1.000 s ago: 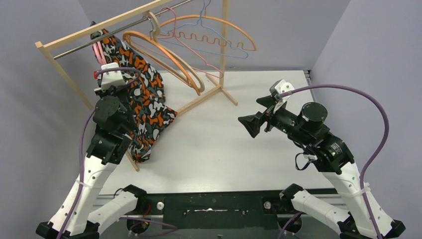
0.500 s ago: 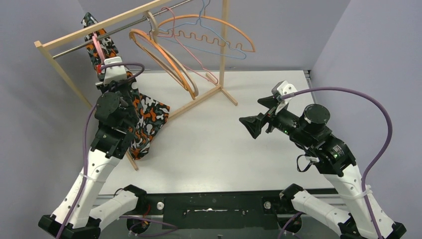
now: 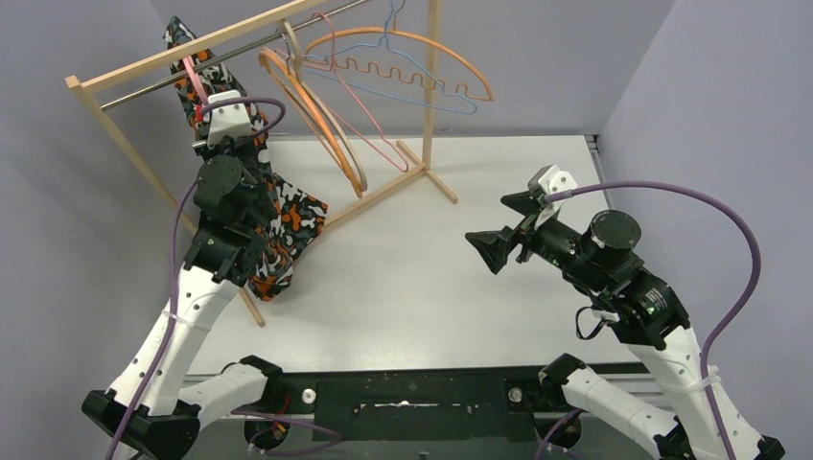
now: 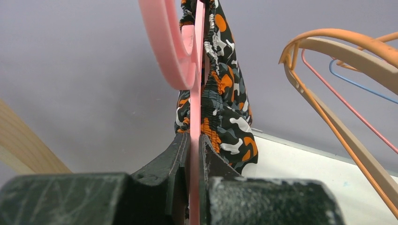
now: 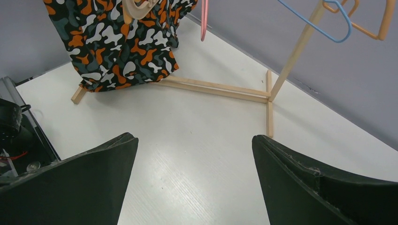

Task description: Place the shorts on the hanger

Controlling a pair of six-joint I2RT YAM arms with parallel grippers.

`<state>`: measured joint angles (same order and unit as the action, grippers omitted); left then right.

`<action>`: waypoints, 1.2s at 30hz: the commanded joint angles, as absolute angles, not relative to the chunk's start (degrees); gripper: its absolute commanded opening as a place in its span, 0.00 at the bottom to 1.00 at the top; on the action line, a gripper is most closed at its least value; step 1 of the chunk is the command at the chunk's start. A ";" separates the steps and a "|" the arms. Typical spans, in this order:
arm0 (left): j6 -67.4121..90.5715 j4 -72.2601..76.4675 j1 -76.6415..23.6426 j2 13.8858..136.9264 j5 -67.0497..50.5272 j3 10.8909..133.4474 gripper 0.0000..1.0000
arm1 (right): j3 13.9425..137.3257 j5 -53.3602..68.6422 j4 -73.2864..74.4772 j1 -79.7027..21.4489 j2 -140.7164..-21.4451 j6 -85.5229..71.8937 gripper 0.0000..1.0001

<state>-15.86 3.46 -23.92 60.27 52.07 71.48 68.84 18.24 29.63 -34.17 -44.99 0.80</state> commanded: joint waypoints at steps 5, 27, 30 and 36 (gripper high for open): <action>-17.25 10.69 -23.49 61.25 53.19 76.83 0.00 | 67.92 17.07 27.68 -34.28 -43.00 1.19 0.98; -3.59 -2.22 -22.50 66.30 57.49 83.85 0.00 | 67.68 17.03 28.47 -34.26 -41.81 0.43 0.98; -2.79 -3.16 -22.50 66.36 58.01 84.02 0.00 | 67.42 17.05 28.45 -34.28 -41.69 0.24 0.98; 1.10 -7.56 -22.57 64.17 52.85 85.52 0.23 | 67.07 16.61 28.90 -34.29 -41.49 0.01 0.98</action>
